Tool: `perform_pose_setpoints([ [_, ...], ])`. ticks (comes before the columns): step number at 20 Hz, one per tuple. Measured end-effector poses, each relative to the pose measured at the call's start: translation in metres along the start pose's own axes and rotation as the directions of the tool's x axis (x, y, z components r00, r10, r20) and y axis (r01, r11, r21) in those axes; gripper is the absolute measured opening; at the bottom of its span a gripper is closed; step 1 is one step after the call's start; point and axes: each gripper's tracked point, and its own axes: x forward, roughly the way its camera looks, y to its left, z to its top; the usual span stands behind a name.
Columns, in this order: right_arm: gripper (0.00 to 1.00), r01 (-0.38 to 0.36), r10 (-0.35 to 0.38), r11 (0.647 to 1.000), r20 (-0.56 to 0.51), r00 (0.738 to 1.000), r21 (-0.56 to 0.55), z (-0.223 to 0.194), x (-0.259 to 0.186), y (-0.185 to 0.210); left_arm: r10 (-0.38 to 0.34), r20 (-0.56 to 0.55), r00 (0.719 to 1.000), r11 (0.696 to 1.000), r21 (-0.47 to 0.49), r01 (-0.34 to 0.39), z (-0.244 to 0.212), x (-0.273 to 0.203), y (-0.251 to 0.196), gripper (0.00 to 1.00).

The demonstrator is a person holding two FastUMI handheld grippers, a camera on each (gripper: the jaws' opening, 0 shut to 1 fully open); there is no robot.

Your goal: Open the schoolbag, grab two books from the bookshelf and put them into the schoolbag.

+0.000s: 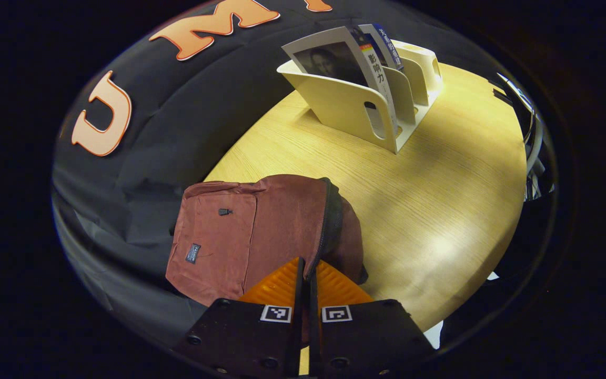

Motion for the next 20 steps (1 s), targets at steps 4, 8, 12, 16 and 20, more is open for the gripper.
perform_pose_setpoints([
  [4, 0.96, -0.093, 0.09, 0.994, -0.06, 0.994, -0.05, -0.004, 0.016, 0.021, -0.002, 0.011, 1.0, 0.999, -0.034, 0.002, 0.013, -0.019, 0.029, 0.07],
  [8, 0.97, -0.204, 0.192, 0.978, -0.177, 0.965, -0.053, -0.016, 0.036, 0.043, 0.021, -0.001, 1.0, 0.998, -0.055, -0.021, 0.022, -0.032, 0.056, 0.03],
  [12, 0.97, -0.298, 0.277, 0.953, -0.249, 0.928, -0.05, -0.024, 0.058, 0.059, 0.044, -0.012, 0.999, 0.992, -0.116, -0.045, 0.035, -0.052, 0.09, 0.03],
  [16, 0.97, -0.345, 0.289, 0.935, -0.382, 0.878, -0.087, -0.052, 0.078, 0.062, 0.046, -0.028, 0.999, 0.989, -0.142, -0.049, 0.046, -0.062, 0.12, 0.03],
  [20, 0.97, -0.383, 0.296, 0.921, -0.5, 0.813, -0.077, -0.067, 0.082, 0.072, 0.026, 0.003, 1.0, 0.992, -0.12, -0.026, 0.06, -0.072, 0.146, 0.03],
])
